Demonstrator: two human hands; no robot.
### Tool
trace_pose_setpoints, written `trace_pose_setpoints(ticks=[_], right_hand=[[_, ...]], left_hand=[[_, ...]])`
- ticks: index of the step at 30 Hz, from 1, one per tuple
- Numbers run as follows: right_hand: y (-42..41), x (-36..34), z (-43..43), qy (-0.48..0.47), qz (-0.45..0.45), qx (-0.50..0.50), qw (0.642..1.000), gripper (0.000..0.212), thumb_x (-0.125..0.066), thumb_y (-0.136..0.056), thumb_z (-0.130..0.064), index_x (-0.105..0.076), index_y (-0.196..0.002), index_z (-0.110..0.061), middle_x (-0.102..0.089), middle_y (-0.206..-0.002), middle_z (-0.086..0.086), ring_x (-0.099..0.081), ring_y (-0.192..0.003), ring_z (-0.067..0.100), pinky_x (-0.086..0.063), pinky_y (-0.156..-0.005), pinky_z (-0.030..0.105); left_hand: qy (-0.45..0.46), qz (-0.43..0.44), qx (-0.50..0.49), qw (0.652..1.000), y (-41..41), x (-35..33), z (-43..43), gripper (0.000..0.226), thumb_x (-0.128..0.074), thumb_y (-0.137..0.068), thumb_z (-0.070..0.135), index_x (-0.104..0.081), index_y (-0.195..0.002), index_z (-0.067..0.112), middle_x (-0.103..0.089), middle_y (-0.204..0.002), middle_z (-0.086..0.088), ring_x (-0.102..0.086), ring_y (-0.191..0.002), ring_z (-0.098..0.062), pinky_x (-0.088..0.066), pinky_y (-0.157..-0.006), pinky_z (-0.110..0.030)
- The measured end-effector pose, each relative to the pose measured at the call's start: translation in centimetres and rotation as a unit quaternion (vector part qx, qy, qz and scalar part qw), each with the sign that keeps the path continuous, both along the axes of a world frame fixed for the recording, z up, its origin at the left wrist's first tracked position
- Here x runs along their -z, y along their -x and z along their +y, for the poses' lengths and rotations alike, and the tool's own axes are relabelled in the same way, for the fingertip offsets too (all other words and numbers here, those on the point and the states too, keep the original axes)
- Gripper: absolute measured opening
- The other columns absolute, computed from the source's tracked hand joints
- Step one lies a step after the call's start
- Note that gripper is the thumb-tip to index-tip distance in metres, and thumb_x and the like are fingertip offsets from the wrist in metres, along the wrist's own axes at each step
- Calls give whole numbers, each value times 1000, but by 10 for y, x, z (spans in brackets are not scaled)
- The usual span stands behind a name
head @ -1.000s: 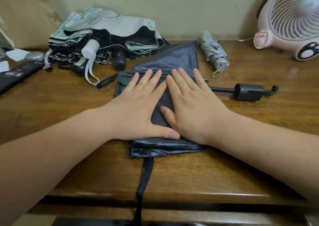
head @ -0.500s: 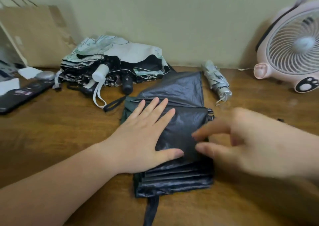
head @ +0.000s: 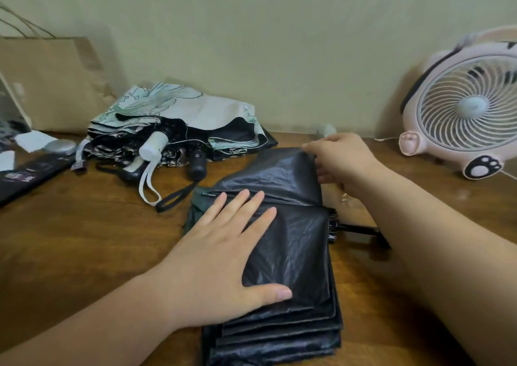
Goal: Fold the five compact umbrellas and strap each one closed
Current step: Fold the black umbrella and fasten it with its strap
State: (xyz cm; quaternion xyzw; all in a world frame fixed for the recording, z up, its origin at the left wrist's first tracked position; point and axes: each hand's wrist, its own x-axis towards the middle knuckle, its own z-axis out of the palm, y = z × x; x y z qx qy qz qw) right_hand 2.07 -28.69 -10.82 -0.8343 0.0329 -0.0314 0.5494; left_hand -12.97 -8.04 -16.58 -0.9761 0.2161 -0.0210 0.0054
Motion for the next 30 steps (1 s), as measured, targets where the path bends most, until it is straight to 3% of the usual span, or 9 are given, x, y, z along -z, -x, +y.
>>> trace_pose_setpoints(ticks=[4,8,12,16,19,21,24,27,30], right_hand=[[-4,1,7,-31,42,-39,998,29,-82,-81,-26,-71,-109,-22,-72,-96,2,-70,-84,22,-59,-66,33],[-6,3,12,-218,110,-83,966,79,-84,-64,-9,-48,-134,-15,-74,-111,20,-76,-94,33,-61,-72,44],[5,2,6,-274,104,-107,950,44,-71,-87,-20,-66,-127,-3,-73,-120,18,-71,-109,33,-58,-93,41],[33,-6,-7,-311,14,-119,943,32,-68,-90,-15,-66,-121,-7,-75,-110,10,-69,-96,23,-56,-79,32],[64,-10,-11,-299,-24,-118,946,33,-69,-87,-6,-67,-121,-10,-76,-109,6,-72,-96,20,-56,-87,35],[85,-8,-11,-283,-37,-137,949,45,-72,-80,-7,-66,-124,-14,-78,-109,7,-73,-98,22,-55,-92,37],[109,-4,-11,-274,-44,-156,948,58,-72,-70,-13,-64,-128,-17,-79,-91,7,-75,-87,19,-58,-78,27],[118,3,-12,-292,-61,-150,943,55,-70,-72,-11,-64,-126,-14,-73,-69,1,-74,-74,15,-56,-67,20],[126,11,-12,-309,-54,-136,940,48,-71,-73,-12,-68,-120,-15,-71,-63,-2,-74,-74,14,-56,-64,20]], left_hand=[[-2,-3,2,1000,0,0,0,107,-14,-77,99,27,-156,38,43,-159,13,47,-140,-5,16,-125,-40],[7,-1,0,1000,1,-1,1,108,-15,-77,99,25,-157,37,42,-159,13,47,-140,-4,16,-125,-40],[23,-6,2,1000,2,-1,1,109,-16,-77,99,22,-158,36,40,-160,14,45,-141,-4,14,-126,-41],[37,-9,6,999,4,-4,3,106,-22,-79,97,13,-161,38,34,-163,16,41,-143,-1,14,-126,-38],[107,-62,17,992,3,-8,4,88,-35,-84,87,-26,-157,40,-7,-166,16,5,-152,-2,-4,-128,-38],[205,-151,27,967,1,-11,6,59,-54,-88,69,-60,-130,30,-50,-138,10,-39,-133,-11,-36,-116,-38],[385,-251,-34,887,1,-22,11,26,-74,-86,44,-60,-94,24,-56,-98,11,-56,-96,-12,-45,-87,-23],[489,-155,-155,844,2,-40,13,45,-81,-68,55,-54,-99,36,-60,-101,18,-58,-98,-1,-46,-85,-17],[553,20,-170,815,-6,-50,21,71,-94,-54,54,-57,-113,36,-73,-100,12,-68,-96,-7,-56,-93,-39]])
